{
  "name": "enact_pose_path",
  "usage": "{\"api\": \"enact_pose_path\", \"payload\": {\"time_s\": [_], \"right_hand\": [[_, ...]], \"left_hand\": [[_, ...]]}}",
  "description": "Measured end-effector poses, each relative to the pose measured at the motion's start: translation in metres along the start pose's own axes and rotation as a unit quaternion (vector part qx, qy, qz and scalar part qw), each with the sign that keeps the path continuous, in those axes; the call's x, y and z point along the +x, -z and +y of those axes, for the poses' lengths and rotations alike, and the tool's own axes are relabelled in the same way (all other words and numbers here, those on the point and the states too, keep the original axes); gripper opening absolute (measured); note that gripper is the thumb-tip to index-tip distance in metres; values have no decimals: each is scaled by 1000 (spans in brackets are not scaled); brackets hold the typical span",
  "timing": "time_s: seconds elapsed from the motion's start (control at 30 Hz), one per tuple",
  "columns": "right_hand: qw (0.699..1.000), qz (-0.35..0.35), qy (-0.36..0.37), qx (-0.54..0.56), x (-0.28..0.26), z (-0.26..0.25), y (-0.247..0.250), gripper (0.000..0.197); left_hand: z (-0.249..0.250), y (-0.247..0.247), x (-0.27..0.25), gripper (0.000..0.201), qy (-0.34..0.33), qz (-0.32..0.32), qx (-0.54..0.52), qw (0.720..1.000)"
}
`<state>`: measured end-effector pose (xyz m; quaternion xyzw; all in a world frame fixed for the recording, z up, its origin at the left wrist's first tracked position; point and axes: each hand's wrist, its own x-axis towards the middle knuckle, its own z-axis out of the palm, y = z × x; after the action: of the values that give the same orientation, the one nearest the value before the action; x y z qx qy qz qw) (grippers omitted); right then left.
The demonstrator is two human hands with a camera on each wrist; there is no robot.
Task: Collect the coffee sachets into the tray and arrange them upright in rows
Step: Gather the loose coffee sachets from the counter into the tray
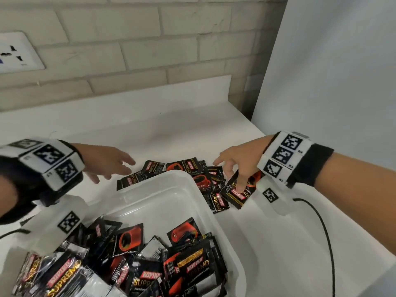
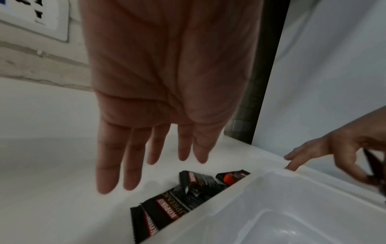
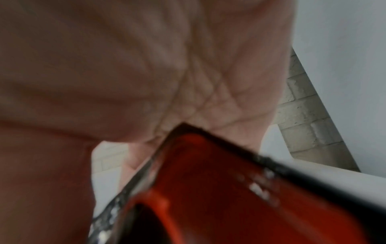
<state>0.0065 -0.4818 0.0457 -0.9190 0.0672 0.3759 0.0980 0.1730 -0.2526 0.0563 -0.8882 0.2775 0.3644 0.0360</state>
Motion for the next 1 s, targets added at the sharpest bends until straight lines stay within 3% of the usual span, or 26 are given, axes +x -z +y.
{"api": "enact_pose_path", "payload": {"time_s": [0.13,0.23,0.5,0.57,0.6,0.7,0.83,0.93,1.0], "right_hand": [[998,9,58,15,20,-9,-12,21],[994,31,102,6,45,-17,-27,44],[987,63,105,108,41,-5,-44,16],[984,76,90,133,32,2,-52,18],[983,83,81,141,28,7,-56,18],[983,96,61,148,12,18,-69,16],[985,81,37,151,-13,21,-87,26],[987,66,46,137,-26,20,-102,28],[986,64,56,142,-32,16,-108,27]], "left_hand": [[10,-4,13,55,39,-76,-3,996],[12,-12,29,58,57,-88,-42,994],[17,-17,58,86,16,-117,-141,983],[30,-17,52,100,-6,-134,-145,980],[38,-19,49,97,-15,-142,-147,979],[61,-22,40,64,-42,-182,-169,968],[76,-28,35,83,-104,-204,-142,963],[78,-28,30,64,-138,-186,-157,960],[80,-26,23,63,-159,-128,-114,972]]}}
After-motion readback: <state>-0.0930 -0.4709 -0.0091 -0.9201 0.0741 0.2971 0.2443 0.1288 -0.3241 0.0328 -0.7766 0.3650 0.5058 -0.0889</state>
